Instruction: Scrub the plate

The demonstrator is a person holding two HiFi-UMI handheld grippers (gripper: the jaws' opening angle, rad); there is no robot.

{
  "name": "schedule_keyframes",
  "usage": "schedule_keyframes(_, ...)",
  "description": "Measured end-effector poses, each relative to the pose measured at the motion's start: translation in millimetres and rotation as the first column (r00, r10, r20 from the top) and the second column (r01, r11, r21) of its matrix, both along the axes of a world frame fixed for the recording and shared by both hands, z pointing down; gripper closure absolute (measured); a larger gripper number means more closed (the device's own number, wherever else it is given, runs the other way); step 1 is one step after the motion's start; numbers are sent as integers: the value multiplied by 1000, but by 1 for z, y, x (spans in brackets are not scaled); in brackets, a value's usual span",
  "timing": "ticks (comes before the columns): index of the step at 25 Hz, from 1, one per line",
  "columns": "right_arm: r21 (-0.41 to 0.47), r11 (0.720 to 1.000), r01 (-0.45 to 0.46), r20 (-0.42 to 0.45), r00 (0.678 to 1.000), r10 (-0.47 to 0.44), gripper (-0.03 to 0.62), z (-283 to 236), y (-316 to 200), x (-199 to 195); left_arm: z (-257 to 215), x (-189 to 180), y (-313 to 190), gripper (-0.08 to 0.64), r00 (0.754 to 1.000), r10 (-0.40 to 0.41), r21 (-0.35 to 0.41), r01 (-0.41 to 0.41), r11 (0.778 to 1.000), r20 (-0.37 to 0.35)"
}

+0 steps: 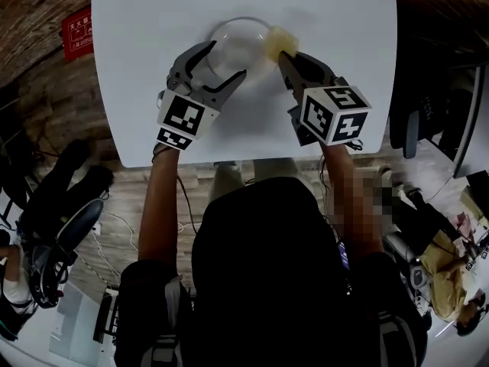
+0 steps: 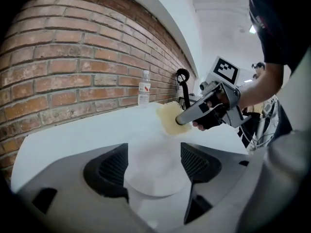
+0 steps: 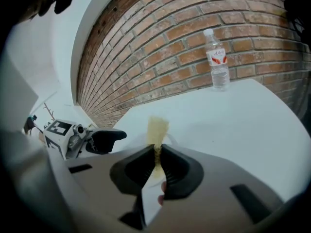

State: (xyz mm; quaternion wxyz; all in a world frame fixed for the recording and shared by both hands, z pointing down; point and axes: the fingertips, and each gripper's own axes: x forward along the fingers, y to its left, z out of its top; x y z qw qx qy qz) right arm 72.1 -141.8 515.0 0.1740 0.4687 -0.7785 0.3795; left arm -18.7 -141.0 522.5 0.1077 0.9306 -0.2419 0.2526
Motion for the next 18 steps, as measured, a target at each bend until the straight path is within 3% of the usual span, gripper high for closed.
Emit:
schedule_keyframes(6, -25, 1000, 2, 16, 1000, -2, 551, 11, 6, -3, 17, 4, 7, 191, 997, 64, -9, -64, 998, 54)
schedule_keyframes(12, -36, 999, 8, 19, 1000, -7, 551, 17, 7, -2, 25, 10, 6, 173, 981, 149, 30, -153, 988, 121)
schedule_keyframes(18, -49, 999, 7, 24, 1000, -5, 551, 22, 15, -4, 29, 13, 4, 172, 973, 191, 20, -195, 981, 133)
